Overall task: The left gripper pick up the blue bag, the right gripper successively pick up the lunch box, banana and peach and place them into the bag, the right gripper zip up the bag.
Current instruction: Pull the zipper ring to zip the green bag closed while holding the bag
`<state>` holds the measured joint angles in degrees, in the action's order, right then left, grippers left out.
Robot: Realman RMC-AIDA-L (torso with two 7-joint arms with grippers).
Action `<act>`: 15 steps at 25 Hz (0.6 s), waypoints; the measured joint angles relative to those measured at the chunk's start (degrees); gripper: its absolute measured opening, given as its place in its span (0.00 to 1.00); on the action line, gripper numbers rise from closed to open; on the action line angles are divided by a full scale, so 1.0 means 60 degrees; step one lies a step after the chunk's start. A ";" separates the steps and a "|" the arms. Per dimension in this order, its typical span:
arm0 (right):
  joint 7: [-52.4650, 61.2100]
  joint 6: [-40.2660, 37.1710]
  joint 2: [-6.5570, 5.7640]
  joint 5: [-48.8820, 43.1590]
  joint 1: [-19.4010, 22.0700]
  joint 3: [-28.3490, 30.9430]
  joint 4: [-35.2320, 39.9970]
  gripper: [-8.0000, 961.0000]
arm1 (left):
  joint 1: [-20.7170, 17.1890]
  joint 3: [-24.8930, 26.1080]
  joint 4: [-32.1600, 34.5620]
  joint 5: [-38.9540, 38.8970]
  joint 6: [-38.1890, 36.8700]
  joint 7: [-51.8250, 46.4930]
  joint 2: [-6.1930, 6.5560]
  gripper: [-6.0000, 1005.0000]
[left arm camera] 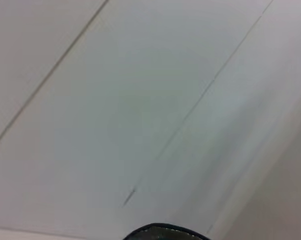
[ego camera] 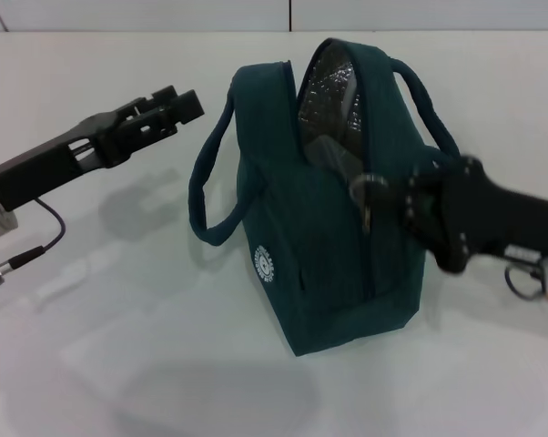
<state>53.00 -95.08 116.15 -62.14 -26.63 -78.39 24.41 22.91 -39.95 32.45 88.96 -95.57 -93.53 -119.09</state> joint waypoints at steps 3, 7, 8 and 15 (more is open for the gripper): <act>0.0007 0.0334 -0.0001 0.0288 -0.0195 0.0003 -0.0011 0.02 | -0.0075 0.0073 -0.0078 -0.0004 -0.0031 0.0361 -0.0038 0.82; 0.0017 0.0635 0.0003 0.0464 -0.0610 -0.0050 0.0004 0.02 | -0.0135 0.0088 -0.0211 -0.0004 -0.0079 0.0476 -0.0033 0.87; 0.0012 0.0659 0.0008 0.0569 -0.0780 -0.0115 0.0004 0.02 | -0.0148 0.0088 -0.0214 -0.0004 -0.0084 0.0480 -0.0030 0.88; 0.0025 0.1095 -0.0044 0.1284 -0.1567 -0.0459 0.0024 0.02 | -0.0313 0.0107 -0.0216 -0.0156 -0.0098 0.0458 0.0033 0.88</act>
<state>53.15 -88.51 115.89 -54.43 -36.04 -81.15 24.56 21.03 -39.31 31.16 88.02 -96.16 -90.78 -118.89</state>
